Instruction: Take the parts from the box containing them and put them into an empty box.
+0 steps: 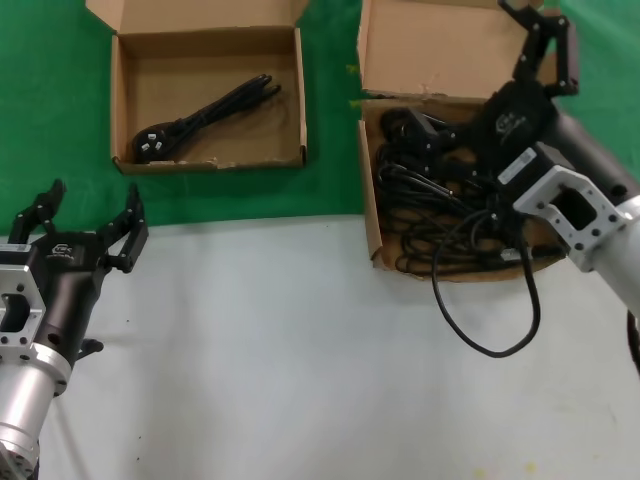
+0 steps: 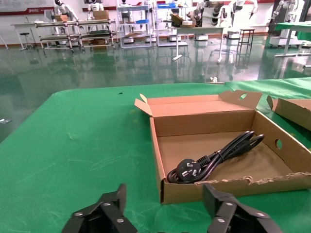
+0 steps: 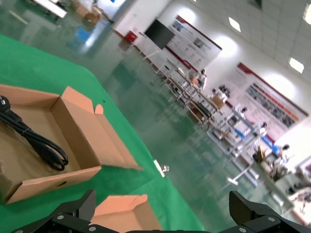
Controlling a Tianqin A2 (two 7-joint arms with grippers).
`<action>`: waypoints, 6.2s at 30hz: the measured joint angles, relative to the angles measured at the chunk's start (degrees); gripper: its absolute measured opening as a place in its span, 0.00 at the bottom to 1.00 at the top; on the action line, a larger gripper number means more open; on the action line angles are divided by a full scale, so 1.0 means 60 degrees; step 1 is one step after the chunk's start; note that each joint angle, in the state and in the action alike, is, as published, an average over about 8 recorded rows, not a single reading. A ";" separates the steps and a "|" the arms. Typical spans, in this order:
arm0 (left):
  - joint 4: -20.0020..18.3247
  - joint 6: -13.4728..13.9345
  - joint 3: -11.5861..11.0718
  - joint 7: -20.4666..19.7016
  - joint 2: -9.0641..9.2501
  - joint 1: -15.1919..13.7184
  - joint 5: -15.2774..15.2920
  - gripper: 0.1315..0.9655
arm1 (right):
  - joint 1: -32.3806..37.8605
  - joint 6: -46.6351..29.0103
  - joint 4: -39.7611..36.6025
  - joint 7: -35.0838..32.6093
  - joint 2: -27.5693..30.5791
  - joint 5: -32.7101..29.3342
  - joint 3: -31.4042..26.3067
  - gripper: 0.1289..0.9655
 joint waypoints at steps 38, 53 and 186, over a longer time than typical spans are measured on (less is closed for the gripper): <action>-0.0007 -0.0112 -0.0059 0.0080 0.0000 0.0124 -0.0089 0.99 | -0.2221 0.1569 -0.1053 0.2067 -0.0409 0.3333 0.0813 1.00; -0.0010 -0.0144 -0.0077 0.0102 0.0000 0.0159 -0.0114 1.00 | -0.2849 0.2013 -0.1350 0.2652 -0.0525 0.4275 0.1042 1.00; -0.0009 -0.0144 -0.0076 0.0102 0.0000 0.0159 -0.0114 1.00 | -0.2854 0.2016 -0.1353 0.2657 -0.0526 0.4283 0.1044 1.00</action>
